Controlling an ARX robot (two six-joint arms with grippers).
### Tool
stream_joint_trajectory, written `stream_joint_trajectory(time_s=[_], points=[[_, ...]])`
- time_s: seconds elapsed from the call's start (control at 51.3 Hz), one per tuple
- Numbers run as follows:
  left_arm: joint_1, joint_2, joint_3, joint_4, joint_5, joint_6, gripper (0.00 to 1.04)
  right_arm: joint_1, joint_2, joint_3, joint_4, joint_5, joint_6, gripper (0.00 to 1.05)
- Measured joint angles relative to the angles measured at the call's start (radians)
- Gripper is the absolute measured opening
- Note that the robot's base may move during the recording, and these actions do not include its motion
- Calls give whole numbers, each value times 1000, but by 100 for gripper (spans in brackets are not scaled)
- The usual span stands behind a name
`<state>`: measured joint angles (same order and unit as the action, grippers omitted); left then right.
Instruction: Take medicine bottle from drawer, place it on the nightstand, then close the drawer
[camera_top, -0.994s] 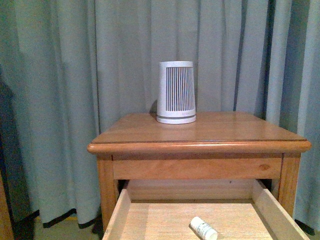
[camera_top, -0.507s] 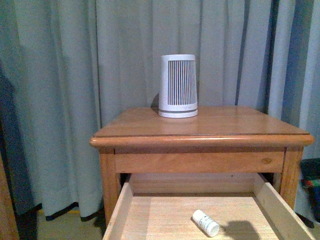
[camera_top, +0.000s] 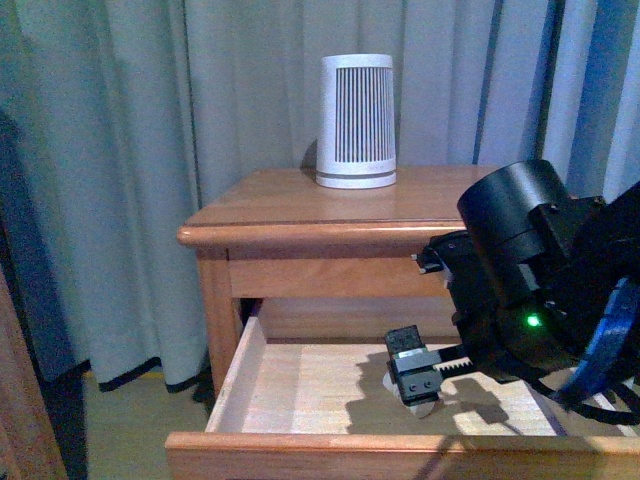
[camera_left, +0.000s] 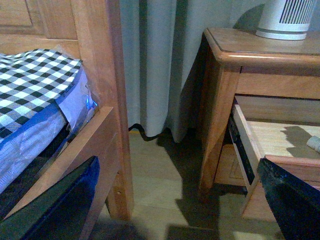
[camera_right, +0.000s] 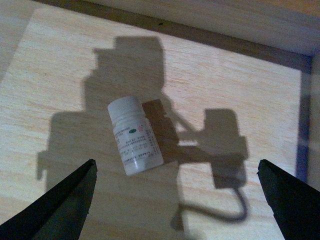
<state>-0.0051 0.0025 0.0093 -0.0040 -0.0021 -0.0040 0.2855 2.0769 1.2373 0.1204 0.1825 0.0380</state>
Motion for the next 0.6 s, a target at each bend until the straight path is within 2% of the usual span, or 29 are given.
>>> stream_joint_trajectory(time_s=[0.604], points=[[0,0,0,0,0,0,98,8,266,232,-21,-38,31,98]])
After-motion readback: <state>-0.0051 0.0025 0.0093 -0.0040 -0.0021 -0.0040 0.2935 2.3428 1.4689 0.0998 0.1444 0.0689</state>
